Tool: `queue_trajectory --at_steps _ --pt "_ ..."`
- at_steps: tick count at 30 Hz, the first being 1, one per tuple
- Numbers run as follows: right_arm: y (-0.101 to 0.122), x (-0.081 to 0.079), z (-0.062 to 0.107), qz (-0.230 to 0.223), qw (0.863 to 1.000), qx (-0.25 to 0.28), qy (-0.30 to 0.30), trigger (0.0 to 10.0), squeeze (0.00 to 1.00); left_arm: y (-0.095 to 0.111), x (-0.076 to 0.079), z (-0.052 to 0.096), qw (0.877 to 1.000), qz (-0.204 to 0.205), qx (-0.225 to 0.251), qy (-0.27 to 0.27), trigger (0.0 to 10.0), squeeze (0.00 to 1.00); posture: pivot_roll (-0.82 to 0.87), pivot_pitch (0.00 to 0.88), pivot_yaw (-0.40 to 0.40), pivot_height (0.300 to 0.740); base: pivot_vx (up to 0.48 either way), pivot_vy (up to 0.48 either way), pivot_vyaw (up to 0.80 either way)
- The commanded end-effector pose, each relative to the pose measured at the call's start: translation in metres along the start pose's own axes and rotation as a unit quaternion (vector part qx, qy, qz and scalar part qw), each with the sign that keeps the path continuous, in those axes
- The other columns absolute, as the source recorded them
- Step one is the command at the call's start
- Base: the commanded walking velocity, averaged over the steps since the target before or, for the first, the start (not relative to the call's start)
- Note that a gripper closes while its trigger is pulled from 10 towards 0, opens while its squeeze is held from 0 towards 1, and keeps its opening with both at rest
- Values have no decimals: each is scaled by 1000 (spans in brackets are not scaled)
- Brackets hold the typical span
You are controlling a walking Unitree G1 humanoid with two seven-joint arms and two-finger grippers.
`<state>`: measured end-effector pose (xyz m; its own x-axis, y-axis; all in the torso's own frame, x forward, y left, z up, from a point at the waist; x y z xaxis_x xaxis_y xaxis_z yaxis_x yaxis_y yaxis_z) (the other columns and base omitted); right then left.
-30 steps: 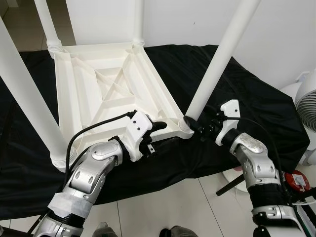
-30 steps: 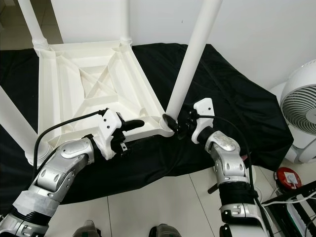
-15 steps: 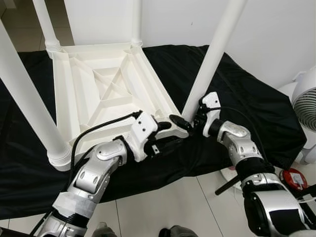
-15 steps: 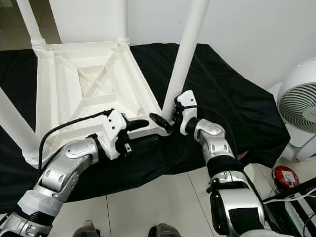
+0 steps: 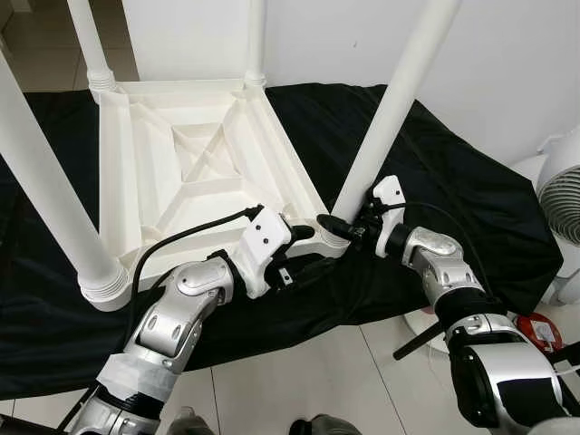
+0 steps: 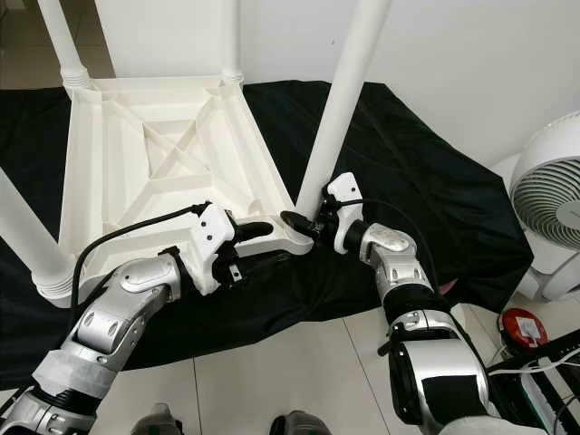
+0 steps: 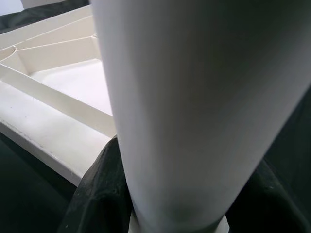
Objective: Building children table
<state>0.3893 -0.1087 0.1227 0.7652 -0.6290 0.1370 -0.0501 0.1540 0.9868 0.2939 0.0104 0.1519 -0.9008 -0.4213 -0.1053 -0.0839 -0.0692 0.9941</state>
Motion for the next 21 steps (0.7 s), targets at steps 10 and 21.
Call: queue_trajectory --at_steps 10,21 --pt "-13 6 -2 -27 990 -11 -139 10000 0 0 -10 0 999 -6 7 41 10000 0 48 0 -82 740 0 0 0" --pt "-13 -6 -2 -74 937 -34 -339 10000 0 1 -11 -1 999 -7 8 37 10000 0 38 0 -76 740 0 0 0"
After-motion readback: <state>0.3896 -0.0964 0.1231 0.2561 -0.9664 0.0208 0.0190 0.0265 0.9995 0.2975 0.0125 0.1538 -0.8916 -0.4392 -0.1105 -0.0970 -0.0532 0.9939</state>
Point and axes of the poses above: a point about 5 cm out from each wrist's last joint towards the gripper, its own z axis pointing back from the gripper into the wrist, its own y axis along the axis of the wrist's last joint, x = y × z, the point moved 6 cm from there along -z, pointing out of the wrist towards the gripper, and after that the axes turned 3 degrees about z, right-handed, at the moved point
